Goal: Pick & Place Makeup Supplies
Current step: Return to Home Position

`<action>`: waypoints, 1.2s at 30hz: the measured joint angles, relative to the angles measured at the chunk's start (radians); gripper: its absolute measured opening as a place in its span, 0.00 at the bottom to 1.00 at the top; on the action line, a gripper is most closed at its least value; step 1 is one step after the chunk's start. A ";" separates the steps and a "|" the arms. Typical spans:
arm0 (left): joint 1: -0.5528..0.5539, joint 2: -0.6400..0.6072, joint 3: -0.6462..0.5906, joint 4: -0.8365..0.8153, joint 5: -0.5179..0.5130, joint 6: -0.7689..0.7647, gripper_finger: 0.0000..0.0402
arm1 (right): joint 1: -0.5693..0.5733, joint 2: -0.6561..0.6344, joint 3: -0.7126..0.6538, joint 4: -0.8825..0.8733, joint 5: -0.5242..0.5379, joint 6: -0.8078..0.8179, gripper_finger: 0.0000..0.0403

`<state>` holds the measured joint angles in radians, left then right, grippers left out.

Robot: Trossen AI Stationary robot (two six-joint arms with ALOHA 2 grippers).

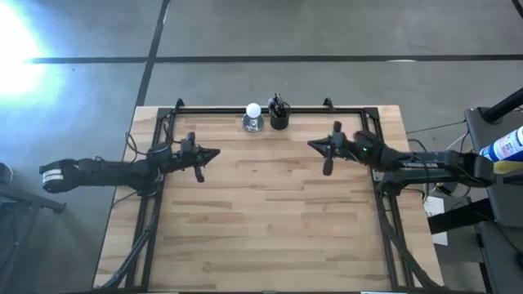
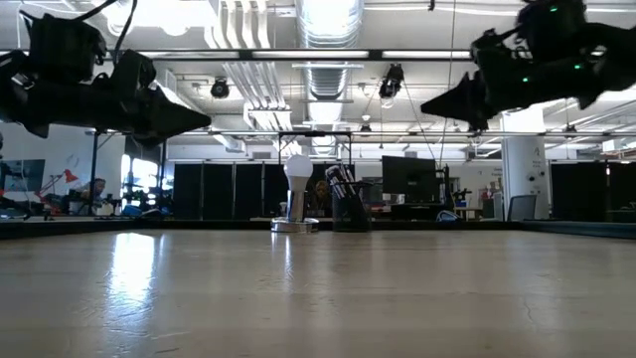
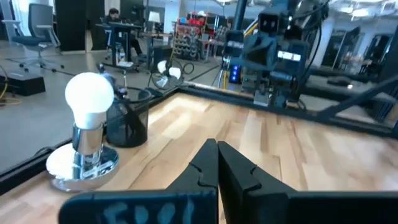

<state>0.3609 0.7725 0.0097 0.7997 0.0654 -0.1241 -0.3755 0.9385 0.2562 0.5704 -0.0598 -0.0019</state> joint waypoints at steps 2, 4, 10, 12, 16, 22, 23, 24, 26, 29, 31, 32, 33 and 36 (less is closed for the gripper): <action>0.003 -0.026 0.001 -0.042 0.000 0.018 0.00 | 0.026 -0.071 -0.047 -0.002 0.088 0.006 0.02; 0.009 -0.057 0.001 -0.069 0.000 0.022 0.00 | 0.046 -0.140 -0.091 -0.005 0.130 0.003 0.02; 0.018 -0.153 -0.001 -0.153 -0.001 0.018 0.00 | 0.074 -0.330 -0.193 -0.015 0.139 0.024 0.02; 0.018 -0.191 -0.001 -0.192 -0.003 0.019 0.00 | 0.077 -0.391 -0.229 -0.016 0.130 0.013 0.02; 0.018 -0.274 -0.001 -0.254 -0.005 0.019 0.00 | 0.077 -0.519 -0.247 -0.120 0.085 0.000 0.02; 0.019 -0.400 -0.002 -0.379 -0.012 0.010 0.00 | 0.077 -0.712 -0.247 -0.316 0.085 -0.005 0.02; 0.019 -0.422 -0.002 -0.405 -0.012 0.010 0.00 | 0.077 -0.747 -0.247 -0.343 0.086 -0.005 0.02; 0.019 -0.445 -0.002 -0.433 -0.012 0.010 0.00 | 0.077 -0.778 -0.247 -0.369 0.086 -0.005 0.02; 0.019 -0.492 -0.002 -0.491 -0.010 0.009 0.00 | 0.077 -0.842 -0.247 -0.422 0.086 -0.002 0.02; 0.019 -0.571 -0.002 -0.572 -0.003 0.010 0.00 | 0.077 -0.935 -0.247 -0.517 0.086 -0.001 0.02; 0.019 -0.629 -0.002 -0.633 0.008 0.011 0.00 | 0.077 -0.939 -0.246 -0.529 0.087 0.004 0.02; 0.019 -0.663 -0.002 -0.666 0.014 0.010 0.00 | 0.077 -0.938 -0.247 -0.535 0.089 0.007 0.02; 0.019 -0.692 -0.002 -0.696 0.024 0.007 0.00 | 0.077 -0.931 -0.247 -0.540 0.086 0.007 0.02; 0.018 -0.772 -0.003 -0.764 0.026 -0.005 0.00 | 0.077 -0.938 -0.247 -0.558 0.086 0.023 0.02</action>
<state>0.3789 0.0005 0.0071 0.0354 0.0914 -0.1292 -0.2985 0.0002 0.0090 0.0128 0.0257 0.0212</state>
